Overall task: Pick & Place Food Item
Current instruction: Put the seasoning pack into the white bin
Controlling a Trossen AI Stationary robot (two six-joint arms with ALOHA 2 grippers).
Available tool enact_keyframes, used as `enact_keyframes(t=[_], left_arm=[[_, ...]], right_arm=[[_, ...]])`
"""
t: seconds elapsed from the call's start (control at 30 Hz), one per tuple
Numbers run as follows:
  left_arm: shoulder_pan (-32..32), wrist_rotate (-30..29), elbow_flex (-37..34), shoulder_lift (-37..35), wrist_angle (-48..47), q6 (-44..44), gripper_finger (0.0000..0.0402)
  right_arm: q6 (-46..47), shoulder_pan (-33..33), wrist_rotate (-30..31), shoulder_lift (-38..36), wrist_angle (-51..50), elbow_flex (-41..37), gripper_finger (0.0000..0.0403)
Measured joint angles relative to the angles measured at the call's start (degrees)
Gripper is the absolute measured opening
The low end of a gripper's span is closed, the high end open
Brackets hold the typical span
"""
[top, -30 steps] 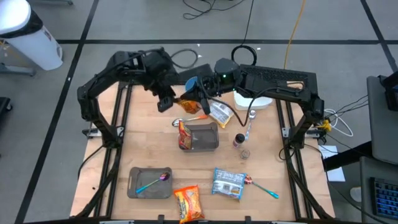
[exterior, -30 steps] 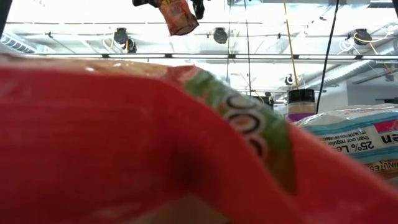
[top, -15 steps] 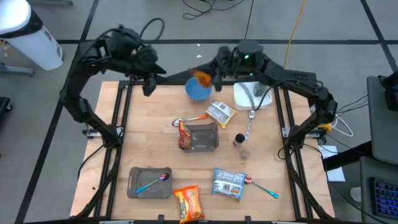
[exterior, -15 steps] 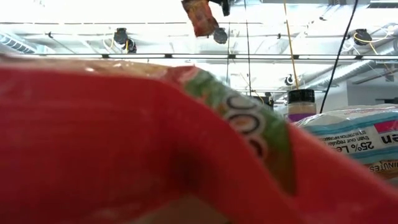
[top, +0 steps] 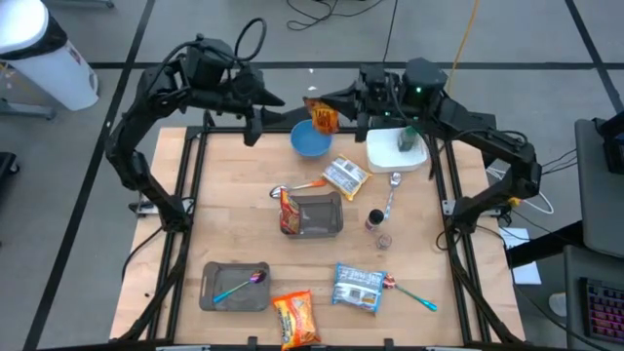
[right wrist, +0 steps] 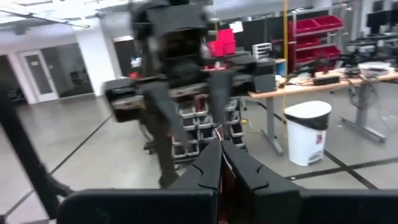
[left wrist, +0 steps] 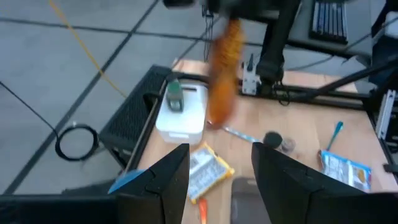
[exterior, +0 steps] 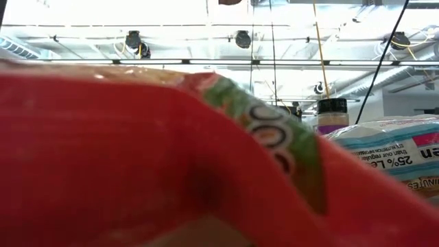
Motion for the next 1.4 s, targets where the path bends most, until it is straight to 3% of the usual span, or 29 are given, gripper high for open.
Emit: enact_keyframes(t=[0.33,0.43,0.6,0.8,1.03,1.2,1.4], left_arm=[[-0.22,6.28,-0.84,2.64,4.04,-0.38,0.0179],[-1.04,6.31,-4.76,1.86,4.58,-1.67,0.0179],[-1.67,6.37,-14.27,-3.02,8.53,-4.42,0.0179],[-3.82,6.4,-33.14,-12.98,31.11,-11.16,0.0179],[-7.19,6.47,-54.98,-19.39,61.22,-22.85,0.0179],[-8.69,7.8,-63.43,-18.83,72.99,-29.3,0.0179],[-9.77,5.45,-66.62,-17.83,80.21,-30.35,0.0179]], right_arm=[[-3.16,4.75,0.38,-1.31,-5.73,-0.07,0.0],[-3.52,4.68,1.74,-3.11,-8.73,-1.28,0.0],[-2.02,4.63,4.47,-9.83,-2.87,-11.01,0.0],[5.6,4.27,4.72,-18.47,12.16,-27.86,0.0],[15.67,4.36,4.38,-20.37,30.47,-41.64,0.0],[16.91,5.76,4.31,-19.67,34.75,-43.45,0.0],[17.44,7.11,4.28,-18.91,35.31,-43.45,0.0]])
